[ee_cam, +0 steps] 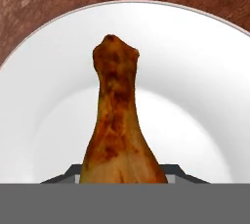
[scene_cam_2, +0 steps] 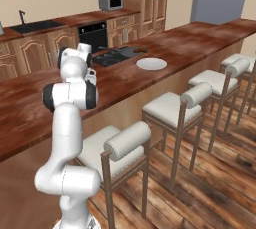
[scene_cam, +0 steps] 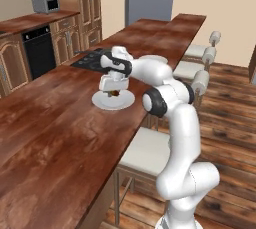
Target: Take the chicken drumsticks from the pan and place one on each plate on the dining counter.
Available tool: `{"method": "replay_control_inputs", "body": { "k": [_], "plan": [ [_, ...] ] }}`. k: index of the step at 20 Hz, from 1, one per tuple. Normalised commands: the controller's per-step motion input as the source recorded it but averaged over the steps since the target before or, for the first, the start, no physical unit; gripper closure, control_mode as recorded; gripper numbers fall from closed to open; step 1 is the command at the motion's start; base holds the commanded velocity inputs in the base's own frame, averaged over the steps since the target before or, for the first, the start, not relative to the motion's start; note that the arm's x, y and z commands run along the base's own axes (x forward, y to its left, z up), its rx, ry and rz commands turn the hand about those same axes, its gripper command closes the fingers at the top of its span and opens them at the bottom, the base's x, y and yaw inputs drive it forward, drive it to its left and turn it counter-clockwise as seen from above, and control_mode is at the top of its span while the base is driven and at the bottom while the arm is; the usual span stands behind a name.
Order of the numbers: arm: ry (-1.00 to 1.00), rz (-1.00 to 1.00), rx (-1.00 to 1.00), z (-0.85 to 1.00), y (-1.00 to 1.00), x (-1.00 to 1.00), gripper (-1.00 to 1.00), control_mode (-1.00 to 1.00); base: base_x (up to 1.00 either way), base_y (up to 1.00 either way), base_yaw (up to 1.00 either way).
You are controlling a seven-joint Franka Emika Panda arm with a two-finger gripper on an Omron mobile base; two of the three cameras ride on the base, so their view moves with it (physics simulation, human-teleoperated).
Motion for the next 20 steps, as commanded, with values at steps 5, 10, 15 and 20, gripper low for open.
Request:
{"method": "replay_control_inputs", "body": {
  "k": [5,10,15,20],
  "plan": [
    [0.04,-0.04,0.02,-0.28,0.02,0.03,1.0,-1.0,0.0,0.0,0.0],
    [0.0,0.0,0.01,-0.09,0.01,0.0,1.0,-1.0,0.0,0.0,0.0],
    [0.0,0.0,0.0,-0.02,0.02,-0.13,-1.0,-1.0,0.0,0.0,0.0],
    [-0.01,0.0,0.0,0.15,0.0,-0.3,-1.0,-1.0,0.0,0.0,0.0]
  ]
}}
